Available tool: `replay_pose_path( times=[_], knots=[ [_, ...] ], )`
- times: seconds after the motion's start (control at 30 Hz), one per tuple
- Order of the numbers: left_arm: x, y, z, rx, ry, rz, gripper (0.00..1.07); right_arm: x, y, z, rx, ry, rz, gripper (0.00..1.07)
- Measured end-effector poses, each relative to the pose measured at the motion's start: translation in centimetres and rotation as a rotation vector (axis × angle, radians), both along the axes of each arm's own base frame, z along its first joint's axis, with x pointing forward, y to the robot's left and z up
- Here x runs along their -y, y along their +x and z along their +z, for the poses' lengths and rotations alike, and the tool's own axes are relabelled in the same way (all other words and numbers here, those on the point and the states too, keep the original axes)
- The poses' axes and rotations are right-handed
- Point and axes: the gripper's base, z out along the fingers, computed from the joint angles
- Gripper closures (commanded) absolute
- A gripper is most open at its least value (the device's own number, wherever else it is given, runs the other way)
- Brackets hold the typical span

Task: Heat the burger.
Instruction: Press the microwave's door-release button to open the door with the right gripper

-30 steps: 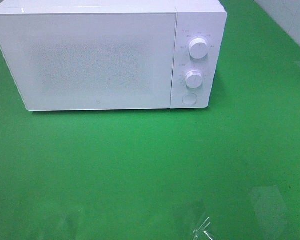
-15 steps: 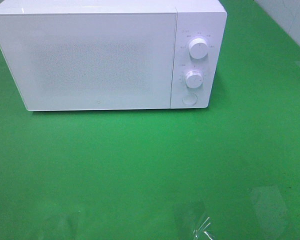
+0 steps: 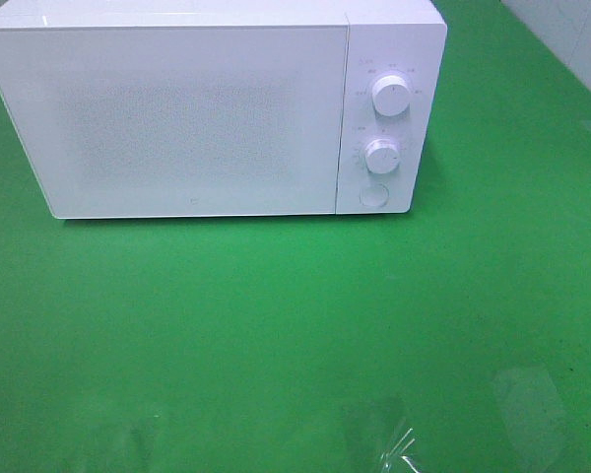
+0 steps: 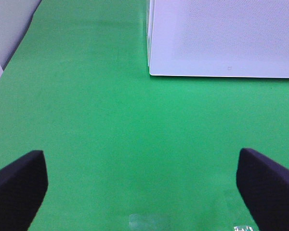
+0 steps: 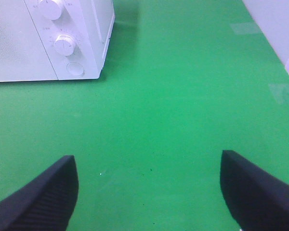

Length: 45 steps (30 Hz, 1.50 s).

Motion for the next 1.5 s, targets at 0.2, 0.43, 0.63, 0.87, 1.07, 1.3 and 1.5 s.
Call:
replay_pose_path(
  times=[0.2, 0.43, 0.63, 0.87, 1.07, 1.3, 1.5],
  knots=[
    [0.0, 0.0, 0.0, 0.000, 0.000, 0.000, 0.07, 0.0, -0.1, 0.7, 0.045, 0.004, 0.002, 0.31],
    [0.0, 0.0, 0.0, 0.000, 0.000, 0.000, 0.07, -0.3, 2.7, 2.2, 0.066, 0.002, 0.010, 0.31],
    [0.0, 0.0, 0.0, 0.000, 0.000, 0.000, 0.07, -0.6, 5.6, 2.8, 0.063, 0.000, 0.018, 0.31],
    [0.0, 0.0, 0.0, 0.000, 0.000, 0.000, 0.07, -1.0, 9.2, 2.8, 0.047, -0.003, 0.026, 0.31],
    [0.0, 0.0, 0.0, 0.000, 0.000, 0.000, 0.07, -1.2, 11.4, 2.4, 0.018, -0.002, 0.031, 0.31],
    [0.0, 0.0, 0.0, 0.000, 0.000, 0.000, 0.07, -1.6, 14.9, 0.4, 0.055, 0.001, 0.046, 0.31],
    [0.0, 0.0, 0.0, 0.000, 0.000, 0.000, 0.07, -2.0, 17.3, -1.6, 0.120, 0.018, 0.058, 0.31]
  ],
)
